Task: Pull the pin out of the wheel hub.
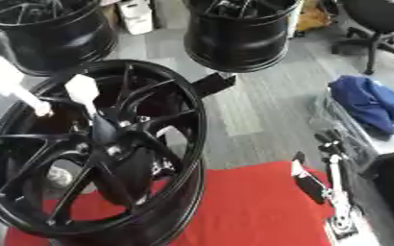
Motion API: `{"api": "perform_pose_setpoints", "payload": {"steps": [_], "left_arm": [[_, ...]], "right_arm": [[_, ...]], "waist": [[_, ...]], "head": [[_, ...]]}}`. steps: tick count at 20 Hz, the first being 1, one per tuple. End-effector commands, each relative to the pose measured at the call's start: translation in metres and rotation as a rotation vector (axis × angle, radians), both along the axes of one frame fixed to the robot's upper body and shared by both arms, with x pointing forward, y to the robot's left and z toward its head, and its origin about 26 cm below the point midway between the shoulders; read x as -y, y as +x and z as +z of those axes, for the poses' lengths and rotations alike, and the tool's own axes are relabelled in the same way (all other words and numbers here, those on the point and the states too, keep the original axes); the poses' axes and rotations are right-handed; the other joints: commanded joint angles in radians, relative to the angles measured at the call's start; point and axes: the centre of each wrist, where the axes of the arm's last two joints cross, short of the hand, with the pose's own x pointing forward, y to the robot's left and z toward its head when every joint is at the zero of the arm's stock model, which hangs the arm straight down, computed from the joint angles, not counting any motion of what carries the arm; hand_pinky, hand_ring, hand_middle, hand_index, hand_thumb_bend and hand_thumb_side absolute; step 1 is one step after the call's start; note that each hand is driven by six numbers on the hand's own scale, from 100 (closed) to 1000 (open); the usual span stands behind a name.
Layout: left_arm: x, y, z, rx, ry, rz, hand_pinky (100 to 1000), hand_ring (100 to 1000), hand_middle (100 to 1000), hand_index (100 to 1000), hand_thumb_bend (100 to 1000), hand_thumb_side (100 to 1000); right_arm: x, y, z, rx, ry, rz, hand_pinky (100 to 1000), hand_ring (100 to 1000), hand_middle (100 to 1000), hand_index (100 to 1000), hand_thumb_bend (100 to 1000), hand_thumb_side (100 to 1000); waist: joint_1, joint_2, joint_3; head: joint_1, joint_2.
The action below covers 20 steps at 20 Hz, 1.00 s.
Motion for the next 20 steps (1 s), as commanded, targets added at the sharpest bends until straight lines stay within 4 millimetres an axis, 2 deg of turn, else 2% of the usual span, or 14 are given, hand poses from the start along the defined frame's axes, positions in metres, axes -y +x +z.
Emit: {"api": "perform_pose_setpoints", "payload": {"steps": [1, 3, 7, 10, 13, 14, 16, 18, 20], "left_arm": [[-0.042, -0.017, 0.012, 0.069, -0.011, 0.165, 663, 426, 386, 517, 403, 100], [-0.068, -0.018, -0.009, 0.028, -0.027, 0.273, 656, 428, 388, 519, 402, 100], [-0.119, -0.021, -0.069, -0.099, -0.068, 0.505, 635, 440, 408, 538, 404, 100], [-0.148, -0.027, -0.125, -0.21, -0.138, 0.669, 646, 523, 513, 641, 433, 144], [-0.16, -0.035, -0.172, -0.269, -0.229, 0.781, 694, 705, 744, 840, 731, 461], [-0.162, -0.037, -0.184, -0.272, -0.255, 0.819, 709, 740, 779, 874, 776, 522], [-0.162, -0.04, -0.206, -0.263, -0.328, 0.891, 719, 784, 841, 923, 827, 586], [-0.159, -0.042, -0.22, -0.235, -0.412, 0.939, 713, 795, 853, 929, 821, 617], [-0.152, -0.041, -0.226, -0.177, -0.492, 0.967, 692, 781, 831, 903, 792, 633]], "right_arm": [[0.007, 0.001, 0.006, 0.018, -0.017, -0.009, 743, 831, 1000, 889, 100, 265], [0.007, 0.002, 0.006, 0.018, -0.017, -0.008, 743, 831, 1000, 889, 100, 266], [0.007, 0.001, 0.006, 0.017, -0.015, -0.009, 743, 831, 1000, 889, 100, 265], [0.006, 0.002, 0.006, 0.018, -0.011, -0.007, 744, 831, 1000, 889, 100, 265], [0.005, 0.002, 0.007, 0.02, -0.007, -0.007, 744, 831, 1000, 889, 100, 264], [0.005, 0.002, 0.007, 0.02, -0.007, -0.006, 744, 831, 1000, 889, 100, 265], [0.004, 0.003, 0.007, 0.022, -0.004, -0.007, 744, 831, 1000, 889, 100, 264], [0.004, 0.003, 0.007, 0.022, -0.001, -0.007, 744, 831, 1000, 889, 100, 264], [0.003, 0.003, 0.008, 0.023, 0.0, -0.008, 745, 831, 1000, 889, 100, 264]], "waist": [[-0.004, -0.017, 0.006], [-0.007, -0.017, 0.01], [-0.013, -0.017, 0.015], [-0.019, -0.016, 0.017], [-0.025, -0.013, 0.016], [-0.028, -0.012, 0.016], [-0.032, -0.01, 0.016], [-0.036, -0.009, 0.016], [-0.038, -0.008, 0.017]], "head": [[-0.005, -0.003], [-0.006, -0.005], [-0.007, -0.005], [-0.008, -0.001], [-0.007, 0.0], [-0.006, 0.001], [-0.005, 0.001], [-0.006, 0.0], [-0.006, 0.001]]}}
